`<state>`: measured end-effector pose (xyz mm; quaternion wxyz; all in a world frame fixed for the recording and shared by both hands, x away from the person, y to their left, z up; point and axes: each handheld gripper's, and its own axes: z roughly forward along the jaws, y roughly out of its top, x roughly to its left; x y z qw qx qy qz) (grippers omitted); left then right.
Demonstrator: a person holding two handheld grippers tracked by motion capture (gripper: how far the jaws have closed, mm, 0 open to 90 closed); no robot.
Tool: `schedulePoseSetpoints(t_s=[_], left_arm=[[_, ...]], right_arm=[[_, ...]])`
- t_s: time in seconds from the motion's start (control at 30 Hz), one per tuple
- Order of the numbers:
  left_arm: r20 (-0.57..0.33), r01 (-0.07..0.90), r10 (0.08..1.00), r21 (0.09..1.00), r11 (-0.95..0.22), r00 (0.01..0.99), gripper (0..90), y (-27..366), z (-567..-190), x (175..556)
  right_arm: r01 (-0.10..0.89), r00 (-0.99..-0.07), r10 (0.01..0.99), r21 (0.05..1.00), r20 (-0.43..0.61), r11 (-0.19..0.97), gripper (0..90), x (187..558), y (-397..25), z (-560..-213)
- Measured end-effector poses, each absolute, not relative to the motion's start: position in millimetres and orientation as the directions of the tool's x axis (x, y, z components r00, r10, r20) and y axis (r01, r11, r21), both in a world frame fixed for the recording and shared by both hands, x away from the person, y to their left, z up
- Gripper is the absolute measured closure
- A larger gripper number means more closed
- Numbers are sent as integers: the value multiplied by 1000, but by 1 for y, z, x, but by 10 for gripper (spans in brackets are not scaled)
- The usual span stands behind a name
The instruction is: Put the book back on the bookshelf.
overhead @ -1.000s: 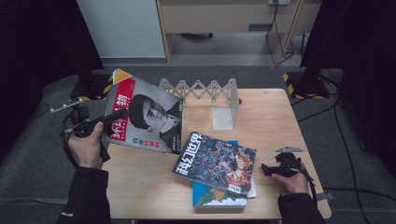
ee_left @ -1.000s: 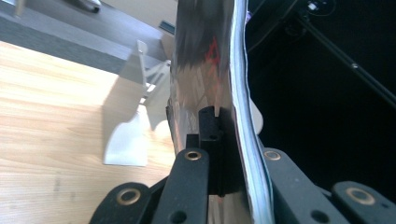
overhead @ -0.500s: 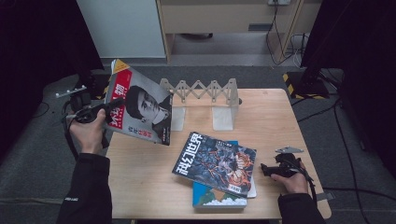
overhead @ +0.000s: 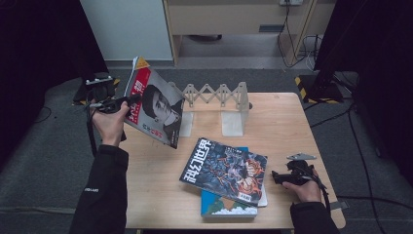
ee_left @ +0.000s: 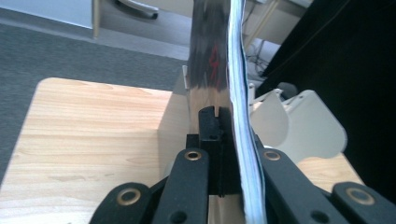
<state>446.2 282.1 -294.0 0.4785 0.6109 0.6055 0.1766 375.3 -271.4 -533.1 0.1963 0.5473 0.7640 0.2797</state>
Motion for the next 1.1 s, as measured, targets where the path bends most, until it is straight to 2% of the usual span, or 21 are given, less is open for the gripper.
schedulePoseSetpoints(t_s=[0.3, 0.53, 0.7, 1.1], left_arm=[[-276, 591, 943, 798, 118, 185, 861, 265, -293, 466], [-255, 611, 952, 785, 103, 167, 861, 255, -301, 480], [-194, 637, 968, 770, 50, 159, 861, 246, -307, 493], [-158, 666, 975, 745, 12, 159, 859, 237, -319, 505]], right_arm=[[726, -327, 945, 643, 7, 246, 8, 375, -272, -533], [725, -327, 945, 643, 7, 246, 8, 375, -271, -533], [725, -328, 945, 643, 7, 247, 8, 375, -272, -533], [724, -328, 945, 645, 9, 245, 8, 375, -271, -533]])
